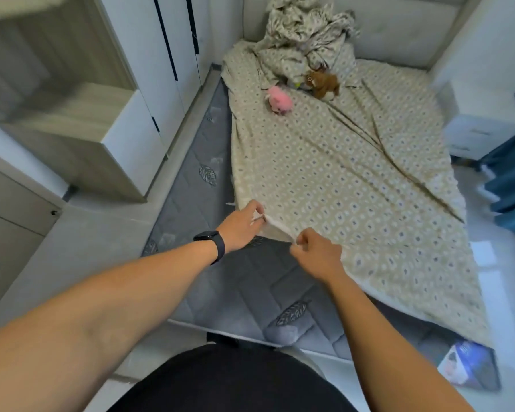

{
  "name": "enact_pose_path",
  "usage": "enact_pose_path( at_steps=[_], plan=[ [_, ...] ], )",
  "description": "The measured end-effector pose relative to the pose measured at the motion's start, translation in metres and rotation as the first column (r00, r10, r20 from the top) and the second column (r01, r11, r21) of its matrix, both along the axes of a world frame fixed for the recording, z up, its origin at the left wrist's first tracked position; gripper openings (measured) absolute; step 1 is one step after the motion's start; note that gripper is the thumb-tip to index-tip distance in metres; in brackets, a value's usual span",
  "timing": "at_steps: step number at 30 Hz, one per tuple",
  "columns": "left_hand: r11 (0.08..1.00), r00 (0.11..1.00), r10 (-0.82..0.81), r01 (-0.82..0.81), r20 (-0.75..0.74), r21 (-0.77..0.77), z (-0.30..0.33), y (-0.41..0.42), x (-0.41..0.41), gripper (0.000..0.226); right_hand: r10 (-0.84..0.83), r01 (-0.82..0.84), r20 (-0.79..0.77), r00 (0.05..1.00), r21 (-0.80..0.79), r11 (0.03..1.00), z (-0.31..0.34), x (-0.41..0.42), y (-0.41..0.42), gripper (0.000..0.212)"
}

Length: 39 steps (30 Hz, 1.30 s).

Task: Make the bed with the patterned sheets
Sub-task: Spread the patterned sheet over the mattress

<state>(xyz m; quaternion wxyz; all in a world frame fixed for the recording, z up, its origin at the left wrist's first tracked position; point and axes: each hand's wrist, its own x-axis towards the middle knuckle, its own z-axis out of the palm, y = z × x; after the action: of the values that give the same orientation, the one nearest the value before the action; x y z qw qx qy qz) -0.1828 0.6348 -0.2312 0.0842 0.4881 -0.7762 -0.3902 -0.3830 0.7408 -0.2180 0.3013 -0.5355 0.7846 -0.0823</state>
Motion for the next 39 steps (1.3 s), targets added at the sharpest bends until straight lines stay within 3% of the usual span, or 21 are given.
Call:
enact_pose_path(
  at_steps=[3,7,11,15,17,19,21,23,26,29,33,36,39],
  plan=[
    [0.989,0.988,-0.146,0.145,0.057,0.009,0.018,0.02,0.016,0.03,0.148,-0.151,0.032,0.988,0.109,0.983,0.006,0.037,-0.001,0.046],
    [0.947,0.937,-0.261,0.295,0.231,-0.13,0.029,0.03,0.035,0.048,0.306,-0.297,-0.071,0.949,0.12,0.947,0.013,0.061,-0.006,0.025],
    [0.921,0.93,-0.016,0.157,0.368,-0.356,0.025,0.011,0.061,0.032,0.323,-0.323,0.001,0.946,0.016,0.946,0.018,0.047,-0.008,0.013],
    [0.883,0.919,0.256,-0.097,0.298,-0.459,0.013,-0.013,0.079,0.027,0.241,-0.24,0.057,0.969,-0.029,0.97,0.027,0.022,-0.011,0.015],
    [0.873,0.923,0.36,-0.284,0.134,-0.396,0.021,-0.019,0.071,0.027,0.234,-0.234,0.014,0.972,0.031,0.972,0.033,0.009,-0.012,0.013],
    [0.89,0.91,0.41,-0.414,-0.062,-0.19,0.035,-0.024,0.058,0.03,0.293,-0.275,-0.091,0.952,0.172,0.946,0.04,0.0,-0.014,0.015],
    [0.942,0.939,0.324,-0.331,-0.115,-0.051,0.047,-0.026,0.046,0.035,0.377,-0.315,-0.21,0.902,0.276,0.908,0.047,-0.003,-0.018,0.023],
    [0.98,0.98,0.195,-0.196,-0.047,-0.022,0.056,-0.025,0.038,0.037,0.402,-0.339,-0.26,0.878,0.254,0.906,0.049,0.005,-0.024,0.044],
    [0.997,0.99,-0.03,0.039,0.139,-0.061,0.082,-0.018,0.025,0.033,0.371,-0.371,-0.205,0.905,0.04,0.928,0.056,0.035,-0.039,0.06],
    [0.957,0.949,-0.132,0.197,0.286,-0.211,0.1,-0.012,0.024,0.036,0.376,-0.382,-0.086,0.923,-0.084,0.92,0.059,0.061,-0.052,0.022],
    [0.902,0.891,-0.045,0.231,0.451,-0.365,0.082,-0.015,0.054,0.026,0.137,-0.067,0.303,0.943,-0.231,0.971,0.056,0.06,-0.059,0.023],
    [0.911,0.84,0.137,0.102,0.525,-0.401,0.054,-0.02,0.09,0.018,0.054,0.104,0.407,0.912,-0.356,0.929,0.07,0.054,-0.069,0.032],
    [0.895,0.839,0.308,-0.095,0.449,-0.437,0.042,-0.03,0.123,0.024,0.021,0.141,0.403,0.915,-0.369,0.919,0.075,0.051,-0.072,0.034]
  ],
)
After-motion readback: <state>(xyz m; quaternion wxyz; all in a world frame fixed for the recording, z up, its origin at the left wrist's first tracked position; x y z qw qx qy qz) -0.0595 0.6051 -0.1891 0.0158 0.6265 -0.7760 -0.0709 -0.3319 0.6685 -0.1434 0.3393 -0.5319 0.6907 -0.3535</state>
